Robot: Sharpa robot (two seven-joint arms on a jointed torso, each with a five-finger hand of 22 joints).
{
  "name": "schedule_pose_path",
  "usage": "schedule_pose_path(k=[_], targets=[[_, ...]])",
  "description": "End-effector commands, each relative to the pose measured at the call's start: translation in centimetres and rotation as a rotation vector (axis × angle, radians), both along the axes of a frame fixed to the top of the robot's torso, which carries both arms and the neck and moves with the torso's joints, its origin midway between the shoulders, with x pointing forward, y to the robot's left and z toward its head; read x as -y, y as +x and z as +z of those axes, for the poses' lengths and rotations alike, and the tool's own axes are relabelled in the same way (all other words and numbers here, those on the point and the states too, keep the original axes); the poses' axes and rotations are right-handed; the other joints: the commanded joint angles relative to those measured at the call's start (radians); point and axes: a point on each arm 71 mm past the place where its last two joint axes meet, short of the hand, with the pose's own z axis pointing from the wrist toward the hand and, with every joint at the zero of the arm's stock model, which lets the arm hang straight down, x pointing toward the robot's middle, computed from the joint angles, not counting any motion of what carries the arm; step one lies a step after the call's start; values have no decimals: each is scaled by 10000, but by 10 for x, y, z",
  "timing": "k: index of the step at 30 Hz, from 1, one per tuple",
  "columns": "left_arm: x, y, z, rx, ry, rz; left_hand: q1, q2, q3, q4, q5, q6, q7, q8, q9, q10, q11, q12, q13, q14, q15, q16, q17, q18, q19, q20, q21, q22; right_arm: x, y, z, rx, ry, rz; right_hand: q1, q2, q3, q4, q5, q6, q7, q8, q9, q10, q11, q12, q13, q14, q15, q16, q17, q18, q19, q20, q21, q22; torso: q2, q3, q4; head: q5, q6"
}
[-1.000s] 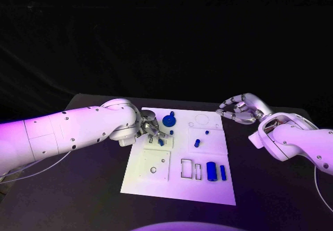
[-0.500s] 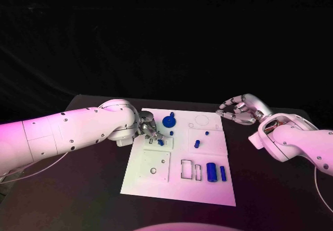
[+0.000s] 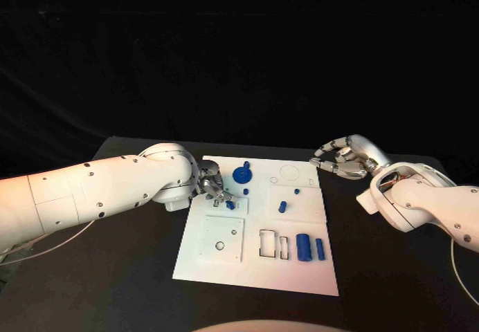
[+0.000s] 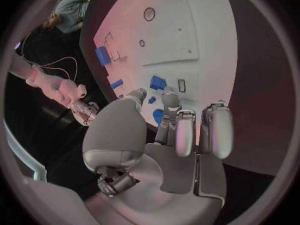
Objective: Assemble the parts on the task board
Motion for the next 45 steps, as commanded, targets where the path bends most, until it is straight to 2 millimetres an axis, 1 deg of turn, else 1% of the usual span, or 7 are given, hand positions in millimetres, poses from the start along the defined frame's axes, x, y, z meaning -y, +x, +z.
schedule_pose_path(k=[1,9,18,23,30,36,45], targets=[[3,-2,0,-193,-26,-123,86,-5,61,-2,50,93,3,43,9,70,-13,47,15,915,-75,52,2153,-91,184,-52,56,106,-1,-1,-1,-46,-56,113,-40,-9,-46,-27,37,-64,21,45,7,-46,-11,-30,1150,723,-51,-60,1210,122,-65,1,-30,812,-1,-11,-3,20,-14],[6,-3,0,-272,-137,-141,-35,-19,41,13,-2,173,-26,87,8,153,-39,145,86,915,-97,55,2152,-92,175,-72,78,130,-1,-1,-1,-45,-63,119,-34,-9,-44,-30,42,-63,21,48,7,-45,-12,-29,1151,725,-51,-59,1217,121,-64,0,-29,814,3,-9,-3,27,-2],[10,-2,-2,-314,-87,-224,3,-5,82,-9,-2,214,-56,104,1,197,-65,185,103,917,-118,61,2162,-93,169,-87,90,144,-2,-1,-1,-53,-65,128,-34,-9,-44,-30,42,-63,21,48,7,-45,-12,-29,1151,725,-51,-59,1217,121,-64,0,-29,814,19,-20,-11,15,-36],[11,-1,-2,-305,-1,-256,75,-29,111,-18,-11,224,-67,108,-4,202,-77,186,89,916,-129,60,2158,-92,164,-98,95,149,-1,-1,-1,-55,-67,126,-34,-9,-44,-30,42,-63,21,48,7,-45,-12,-29,1151,725,-51,-59,1217,121,-64,0,-29,814,13,-10,-6,9,-63],[10,-1,-3,-353,107,-333,508,-126,297,-36,-22,317,-120,162,-11,292,-126,332,252,913,-173,60,2151,-95,146,-136,122,183,-2,-1,-1,-56,-69,135,-34,-9,-44,-30,42,-63,21,48,7,-45,-12,-29,1151,725,-51,-59,1217,121,-64,0,-29,814,8,-6,1,4,-103],[11,-1,-4,-409,177,-414,626,-162,348,-39,-25,325,-127,162,-19,292,-134,337,252,914,-180,61,2152,-97,145,-145,132,199,-2,-1,-1,-57,-66,149,-34,-9,-44,-30,42,-63,21,48,7,-45,-12,-29,1151,725,-51,-59,1217,121,-64,0,-29,814,14,-7,-14,1,-120],[13,-1,-4,-458,305,-535,721,-292,377,0,-114,324,-102,128,-58,296,-119,369,287,918,-177,72,2170,-101,138,-150,150,226,-2,-1,-1,-51,-65,151,-34,-9,-44,-30,42,-63,21,48,7,-45,-12,-29,1151,725,-51,-59,1217,121,-64,0,-29,814,14,-7,-6,-15,-185]])
